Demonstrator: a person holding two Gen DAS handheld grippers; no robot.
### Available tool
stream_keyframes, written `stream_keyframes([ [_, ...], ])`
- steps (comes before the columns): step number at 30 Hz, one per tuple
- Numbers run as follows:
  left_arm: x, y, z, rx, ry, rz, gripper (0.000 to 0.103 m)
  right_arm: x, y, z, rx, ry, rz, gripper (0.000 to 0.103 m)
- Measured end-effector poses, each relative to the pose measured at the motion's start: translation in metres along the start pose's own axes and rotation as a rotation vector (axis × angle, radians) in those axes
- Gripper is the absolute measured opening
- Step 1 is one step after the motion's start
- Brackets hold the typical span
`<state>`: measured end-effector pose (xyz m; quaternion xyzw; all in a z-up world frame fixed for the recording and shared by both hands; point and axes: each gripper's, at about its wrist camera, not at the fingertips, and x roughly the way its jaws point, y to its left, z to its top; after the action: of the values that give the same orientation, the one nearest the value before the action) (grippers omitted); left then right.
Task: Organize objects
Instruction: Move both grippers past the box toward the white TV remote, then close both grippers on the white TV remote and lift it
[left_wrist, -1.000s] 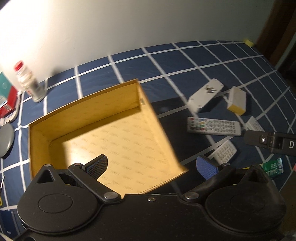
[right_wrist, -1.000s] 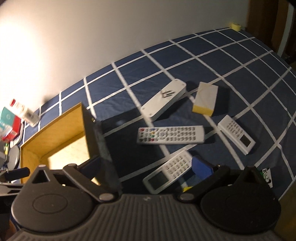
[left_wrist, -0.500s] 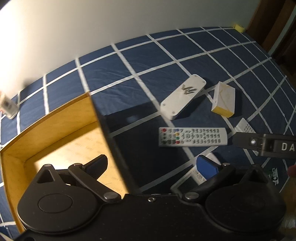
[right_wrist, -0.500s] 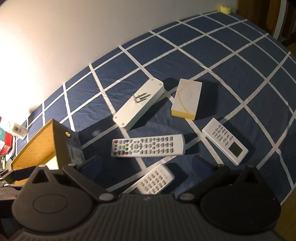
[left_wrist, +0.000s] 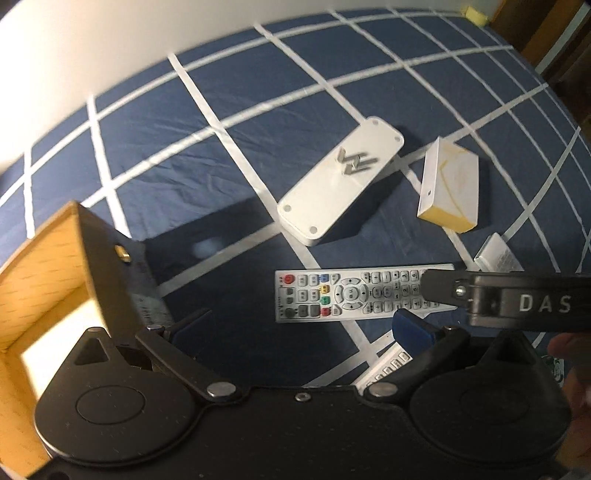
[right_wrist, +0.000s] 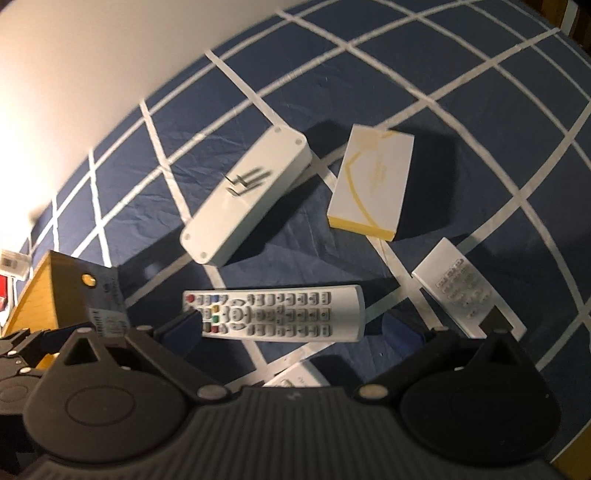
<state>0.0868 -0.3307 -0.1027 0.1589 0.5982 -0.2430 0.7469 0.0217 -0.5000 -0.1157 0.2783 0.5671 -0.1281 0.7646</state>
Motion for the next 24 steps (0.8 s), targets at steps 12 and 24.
stream_keyframes([
  [12, 0.058, 0.005, 0.007, -0.033, 0.101, -0.073, 0.103, 0.058, -0.009, 0.01, 0.025, 0.12, -0.013, 0.102],
  [24, 0.084, 0.005, 0.011, -0.047, 0.135, -0.132, 0.103, 0.085, -0.009, 0.017, 0.019, 0.165, -0.026, 0.1],
])
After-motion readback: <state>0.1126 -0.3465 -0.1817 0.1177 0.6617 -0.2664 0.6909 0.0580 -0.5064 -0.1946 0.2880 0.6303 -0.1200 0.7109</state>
